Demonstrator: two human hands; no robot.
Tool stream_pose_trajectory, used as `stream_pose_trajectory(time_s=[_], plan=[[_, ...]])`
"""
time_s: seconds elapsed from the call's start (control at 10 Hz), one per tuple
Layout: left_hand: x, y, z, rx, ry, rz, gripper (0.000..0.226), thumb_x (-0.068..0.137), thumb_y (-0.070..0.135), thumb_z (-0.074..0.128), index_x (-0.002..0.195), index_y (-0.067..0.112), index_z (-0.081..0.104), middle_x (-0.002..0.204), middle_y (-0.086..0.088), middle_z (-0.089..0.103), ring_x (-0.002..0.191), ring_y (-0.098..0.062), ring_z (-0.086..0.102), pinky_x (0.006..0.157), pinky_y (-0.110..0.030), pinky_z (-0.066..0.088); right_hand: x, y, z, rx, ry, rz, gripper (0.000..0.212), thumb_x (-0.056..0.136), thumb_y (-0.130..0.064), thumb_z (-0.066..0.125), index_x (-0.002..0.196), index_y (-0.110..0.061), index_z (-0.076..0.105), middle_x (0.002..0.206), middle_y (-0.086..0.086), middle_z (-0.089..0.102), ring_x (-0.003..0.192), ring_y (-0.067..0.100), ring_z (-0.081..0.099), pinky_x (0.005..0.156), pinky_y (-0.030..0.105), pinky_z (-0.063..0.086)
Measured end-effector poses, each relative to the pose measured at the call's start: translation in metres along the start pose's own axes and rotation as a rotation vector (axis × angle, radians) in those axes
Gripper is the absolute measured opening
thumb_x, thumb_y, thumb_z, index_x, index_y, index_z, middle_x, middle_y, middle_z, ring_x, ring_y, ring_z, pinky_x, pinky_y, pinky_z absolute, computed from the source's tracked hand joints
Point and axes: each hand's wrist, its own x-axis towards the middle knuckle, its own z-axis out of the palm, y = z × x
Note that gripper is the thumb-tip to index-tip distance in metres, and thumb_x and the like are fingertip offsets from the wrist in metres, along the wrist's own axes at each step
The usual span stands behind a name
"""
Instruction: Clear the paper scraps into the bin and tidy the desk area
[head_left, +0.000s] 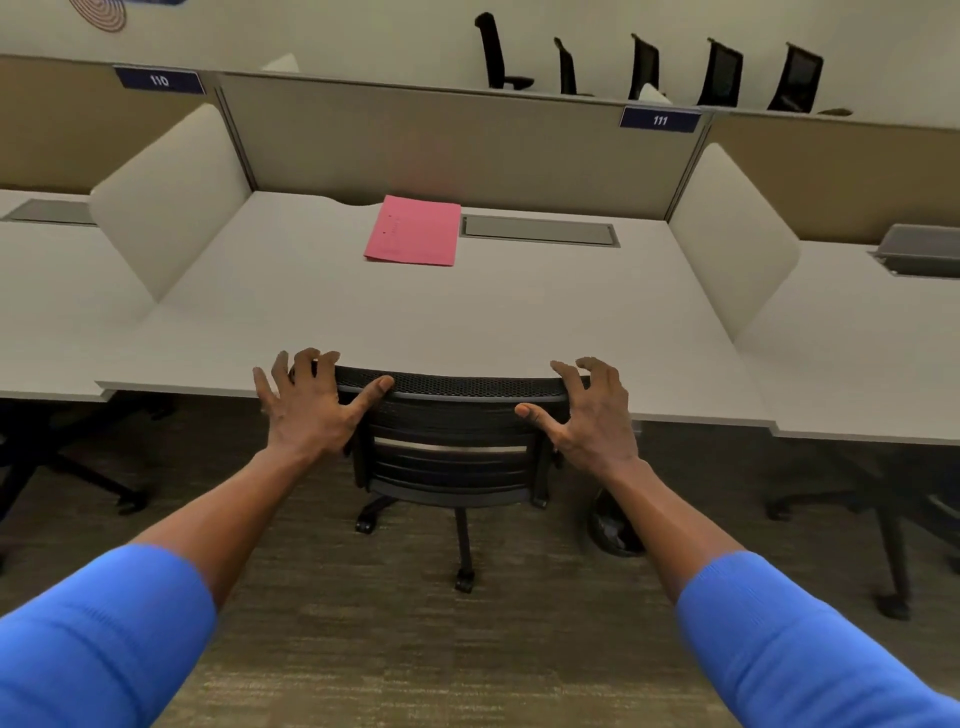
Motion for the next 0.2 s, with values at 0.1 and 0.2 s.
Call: stream_pose_trajectory(time_s=[0.1, 0.2], plan=[[-0.002, 0.001, -0.008, 0.041, -0.039, 0.014, 0.132, 0.075, 0.106, 0.010, 0.165, 0.010, 0.023, 0.174, -0.020, 0.021, 0.166, -0.039, 0.001, 0.132, -0.063, -0.007, -0.002, -0.003, -0.008, -0.041, -0.046, 0.014, 0.106, 0.082, -0.100, 0.028, 0.156, -0.024, 0.034, 0.154, 0.013, 0.041, 0.148, 0.034, 0.036, 0.123, 0.061, 0.033], [-0.006, 0.002, -0.022, 0.047, -0.043, 0.124, 0.138, 0.073, 0.107, 0.014, 0.167, 0.006, 0.015, 0.178, -0.019, 0.005, 0.167, -0.035, -0.012, 0.134, -0.059, -0.007, -0.003, -0.009, -0.020, -0.040, -0.075, 0.011, 0.109, 0.082, -0.100, 0.026, 0.159, -0.022, 0.029, 0.162, 0.014, 0.036, 0.156, 0.035, 0.028, 0.128, 0.061, 0.024]])
